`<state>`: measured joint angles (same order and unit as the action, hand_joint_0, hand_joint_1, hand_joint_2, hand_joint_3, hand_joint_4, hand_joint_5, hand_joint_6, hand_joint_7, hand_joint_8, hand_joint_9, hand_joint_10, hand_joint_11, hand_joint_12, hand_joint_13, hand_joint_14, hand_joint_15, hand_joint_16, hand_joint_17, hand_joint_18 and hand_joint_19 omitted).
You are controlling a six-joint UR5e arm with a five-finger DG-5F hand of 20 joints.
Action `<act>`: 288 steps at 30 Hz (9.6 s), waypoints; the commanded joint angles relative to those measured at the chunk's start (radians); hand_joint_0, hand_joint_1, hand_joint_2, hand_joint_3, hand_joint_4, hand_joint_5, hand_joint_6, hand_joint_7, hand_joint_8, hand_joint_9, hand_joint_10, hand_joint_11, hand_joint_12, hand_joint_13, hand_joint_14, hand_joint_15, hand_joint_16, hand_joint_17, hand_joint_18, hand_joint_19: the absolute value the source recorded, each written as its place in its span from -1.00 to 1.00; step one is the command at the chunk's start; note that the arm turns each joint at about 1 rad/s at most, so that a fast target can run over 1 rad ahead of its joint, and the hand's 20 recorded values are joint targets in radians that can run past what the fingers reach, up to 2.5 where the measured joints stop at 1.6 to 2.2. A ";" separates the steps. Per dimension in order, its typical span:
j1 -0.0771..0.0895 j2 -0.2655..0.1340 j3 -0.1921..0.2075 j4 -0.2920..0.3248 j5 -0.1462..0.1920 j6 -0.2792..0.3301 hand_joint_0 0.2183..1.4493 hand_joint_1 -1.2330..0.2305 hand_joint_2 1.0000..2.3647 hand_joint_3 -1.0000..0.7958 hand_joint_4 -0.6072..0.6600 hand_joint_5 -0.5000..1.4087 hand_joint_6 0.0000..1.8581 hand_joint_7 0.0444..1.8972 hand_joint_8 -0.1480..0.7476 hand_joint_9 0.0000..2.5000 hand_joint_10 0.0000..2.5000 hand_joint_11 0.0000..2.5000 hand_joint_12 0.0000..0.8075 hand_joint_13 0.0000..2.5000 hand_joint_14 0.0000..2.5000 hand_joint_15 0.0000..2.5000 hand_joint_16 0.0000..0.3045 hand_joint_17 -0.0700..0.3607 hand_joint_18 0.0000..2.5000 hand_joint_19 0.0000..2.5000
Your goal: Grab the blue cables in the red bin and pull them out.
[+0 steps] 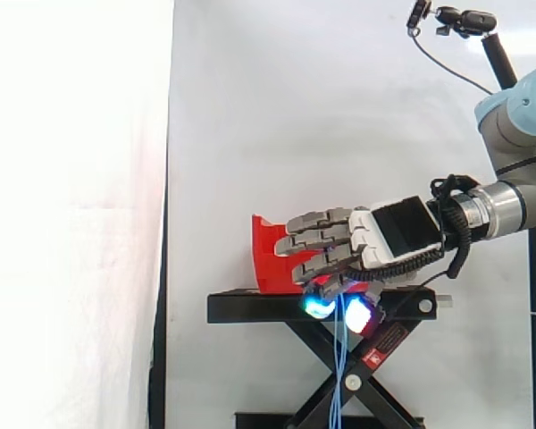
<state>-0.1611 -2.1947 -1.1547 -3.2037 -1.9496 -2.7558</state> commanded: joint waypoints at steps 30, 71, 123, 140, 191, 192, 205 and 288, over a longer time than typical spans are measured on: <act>-0.006 0.000 0.000 -0.036 -0.003 -0.143 0.01 -0.51 -1.00 -1.00 0.50 0.35 -0.99 -0.62 0.01 -0.39 -0.99 -0.72 -0.18 -0.73 -0.99 -0.75 -0.70 -0.20 -0.89 -0.72; -0.005 0.000 0.000 -0.008 0.003 -0.166 0.02 -0.52 -1.00 -1.00 0.54 0.40 -0.99 -0.52 0.01 -0.39 -0.99 -0.74 -0.18 -0.72 -0.99 -0.75 -0.70 -0.20 -0.89 -0.72; -0.008 0.000 -0.002 -0.021 0.001 -0.169 0.10 -0.59 -1.00 -1.00 0.49 0.34 -0.99 -0.52 0.00 -0.40 -0.99 -0.76 -0.18 -0.72 -0.99 -0.74 -0.70 -0.20 -0.89 -0.71; -0.008 0.000 -0.036 0.031 0.003 -0.164 0.10 -0.59 -1.00 -1.00 0.50 0.34 -0.99 -0.51 0.01 -0.41 -0.99 -0.76 -0.18 -0.72 -0.99 -0.74 -0.70 -0.20 -0.89 -0.71; -0.009 0.000 -0.036 0.021 0.003 -0.163 0.14 -0.64 -1.00 -1.00 0.39 0.41 -1.00 -0.30 0.04 -0.39 -0.99 -0.74 -0.18 -0.71 -0.99 -0.74 -0.70 -0.20 -0.89 -0.72; -0.009 0.000 -0.036 0.021 0.003 -0.163 0.14 -0.64 -1.00 -1.00 0.39 0.42 -1.00 -0.30 0.04 -0.39 -0.99 -0.73 -0.18 -0.71 -0.99 -0.74 -0.70 -0.20 -0.89 -0.72; -0.008 0.000 -0.037 0.015 0.003 -0.163 0.17 -0.55 -1.00 -1.00 0.30 0.39 -0.41 -0.52 0.04 -0.36 -0.99 -0.71 -0.19 -0.68 -0.99 -0.72 -0.71 -0.21 -0.86 -0.71; 0.362 0.001 0.092 0.022 0.564 2.198 0.20 -0.50 -1.00 -1.00 0.26 0.41 -0.28 -0.61 0.00 -0.34 -0.98 -0.56 -0.19 -0.67 -0.99 -0.71 -0.72 -0.23 -0.83 -0.70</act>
<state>0.1889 -2.1936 -1.0628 -3.1823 -1.3753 -1.0275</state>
